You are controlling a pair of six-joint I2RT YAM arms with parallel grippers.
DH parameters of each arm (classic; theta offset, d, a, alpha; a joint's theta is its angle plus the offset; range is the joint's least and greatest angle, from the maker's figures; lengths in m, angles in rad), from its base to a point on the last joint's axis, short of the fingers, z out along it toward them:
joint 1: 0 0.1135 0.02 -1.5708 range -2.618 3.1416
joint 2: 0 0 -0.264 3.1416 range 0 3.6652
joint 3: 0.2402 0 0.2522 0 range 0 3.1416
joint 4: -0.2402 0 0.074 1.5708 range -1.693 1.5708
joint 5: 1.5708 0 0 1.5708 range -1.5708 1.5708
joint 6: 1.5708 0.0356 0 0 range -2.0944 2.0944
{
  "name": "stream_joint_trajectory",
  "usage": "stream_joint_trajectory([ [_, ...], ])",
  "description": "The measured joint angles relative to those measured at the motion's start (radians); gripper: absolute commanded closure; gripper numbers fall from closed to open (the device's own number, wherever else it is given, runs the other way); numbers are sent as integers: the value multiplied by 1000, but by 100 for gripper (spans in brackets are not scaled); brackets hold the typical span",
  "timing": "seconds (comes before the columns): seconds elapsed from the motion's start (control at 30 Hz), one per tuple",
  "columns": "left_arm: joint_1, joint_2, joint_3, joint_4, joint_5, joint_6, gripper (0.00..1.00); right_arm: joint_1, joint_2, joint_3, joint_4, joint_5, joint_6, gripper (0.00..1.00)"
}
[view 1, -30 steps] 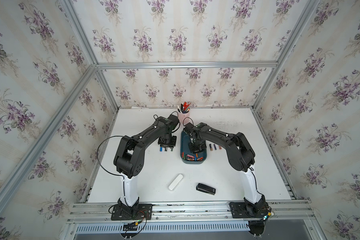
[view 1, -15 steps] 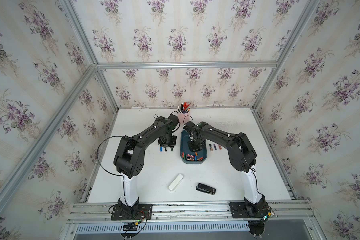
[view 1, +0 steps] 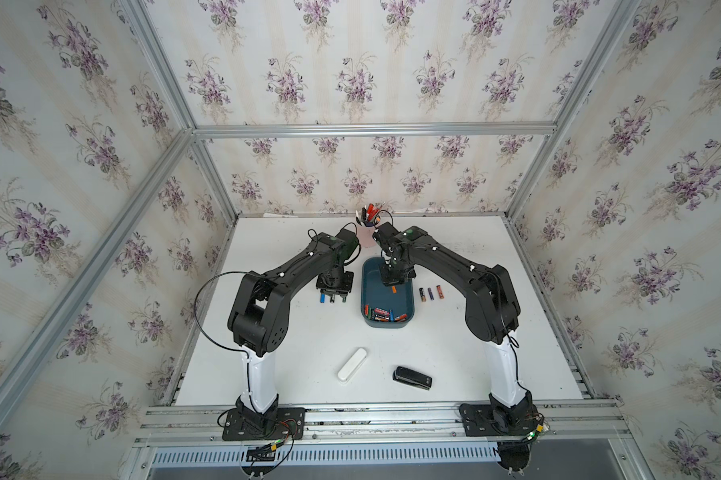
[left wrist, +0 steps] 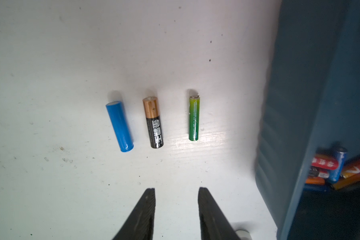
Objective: Take the batteries out of the storage box
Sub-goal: Pick up the battery from the storage box, then place the battery at the center of the board.
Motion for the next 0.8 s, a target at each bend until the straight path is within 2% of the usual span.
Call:
stream_joint_trajectory([
  [0.27, 0, 0, -5, 0, -1, 0, 60, -96, -68, 4, -35, 11, -41, 84],
  [0.53, 3, 6, 2, -5, -3, 7, 60, -256, -152, -159, -21, 34, -76, 84],
  [0.8, 8, 6, 7, -27, -9, 7, 60, -402, -191, -363, 70, 41, -126, 84],
])
